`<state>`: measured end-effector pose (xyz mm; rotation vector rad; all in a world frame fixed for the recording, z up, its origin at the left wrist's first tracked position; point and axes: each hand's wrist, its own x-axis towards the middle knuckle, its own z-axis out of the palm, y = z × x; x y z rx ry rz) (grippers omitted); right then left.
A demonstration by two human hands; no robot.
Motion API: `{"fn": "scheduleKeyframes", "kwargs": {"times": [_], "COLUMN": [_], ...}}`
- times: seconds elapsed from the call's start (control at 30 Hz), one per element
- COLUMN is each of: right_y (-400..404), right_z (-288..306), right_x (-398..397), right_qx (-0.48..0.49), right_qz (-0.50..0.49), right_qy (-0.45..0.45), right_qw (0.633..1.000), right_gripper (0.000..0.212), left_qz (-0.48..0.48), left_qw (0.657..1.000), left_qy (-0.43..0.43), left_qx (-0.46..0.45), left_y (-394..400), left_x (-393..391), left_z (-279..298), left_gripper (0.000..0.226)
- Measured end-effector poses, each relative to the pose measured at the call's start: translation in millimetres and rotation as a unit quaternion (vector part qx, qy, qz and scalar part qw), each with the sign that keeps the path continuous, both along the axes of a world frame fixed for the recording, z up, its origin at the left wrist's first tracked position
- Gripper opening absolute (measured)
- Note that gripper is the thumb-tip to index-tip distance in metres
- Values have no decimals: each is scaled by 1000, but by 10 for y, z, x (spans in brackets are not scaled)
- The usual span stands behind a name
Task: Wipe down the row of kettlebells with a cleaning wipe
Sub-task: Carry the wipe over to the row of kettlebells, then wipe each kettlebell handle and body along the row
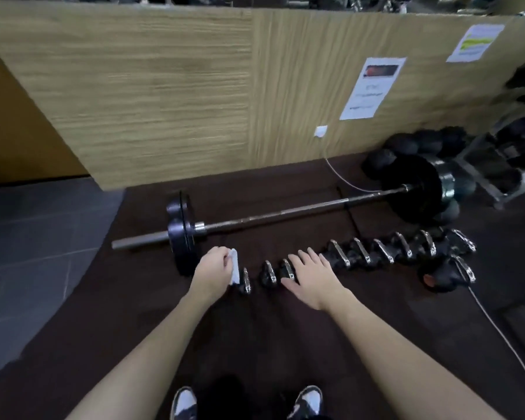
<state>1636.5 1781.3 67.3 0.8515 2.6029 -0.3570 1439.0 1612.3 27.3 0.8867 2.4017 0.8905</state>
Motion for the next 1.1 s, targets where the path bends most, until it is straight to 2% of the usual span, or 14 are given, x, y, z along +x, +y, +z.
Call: {"fn": "scheduleKeyframes", "kwargs": {"times": [0.13, 0.23, 0.33, 0.47, 0.63, 0.73, 0.87, 0.93, 1.0, 1.03, 1.1], "right_y": [421, 744, 1060, 1384, 1644, 1727, 1764, 1743, 1730, 1700, 1636], "right_z": [-320, -702, -1231, -2158, -3490, -4246, -5226, -5721, -6048, -6209, -6485], "right_x": [157, 125, -29, -327, -684, -797, -969, -1076, -1178, -1220, -1308], "right_qx": [-25, -36, -45, -46, -62, -71, -76, -81, -94, -96, -96], "right_qz": [51, 73, 102, 151, 194, 210, 226, 229, 228, 232, 248], "right_qy": [-18, -24, -28, -15, 2, 7, 12, 10, 2, 4, 6], "right_qw": [998, 996, 993, 987, 979, 975, 971, 970, 969, 968, 964], "right_gripper": [74, 74, 74, 73, 72, 71, 72, 75, 78, 80, 83], "left_qz": [56, 77, 105, 141, 108, 82, 116, 98, 71, 46, -3], "left_qw": [998, 994, 988, 977, 983, 982, 968, 946, 922, 917, 933], "left_qy": [22, 71, 103, 151, 122, 122, 167, 282, 377, 396, 359], "left_qx": [-15, -17, -56, -60, -89, -120, -143, -126, -63, -30, 5], "left_y": [291, 508, 724, 886, 1086, 1256, 1387, 1406, 1448, 1466, 1516], "left_x": [256, 246, 128, 19, -121, -177, -414, -508, -545, -536, -517], "left_z": [-341, -678, -1149, -1969, -3102, -3786, -4590, -5040, -5312, -5464, -5790], "left_gripper": [28, 37, 32, 43, 50, 46, 33, 32, 27, 23, 25]}}
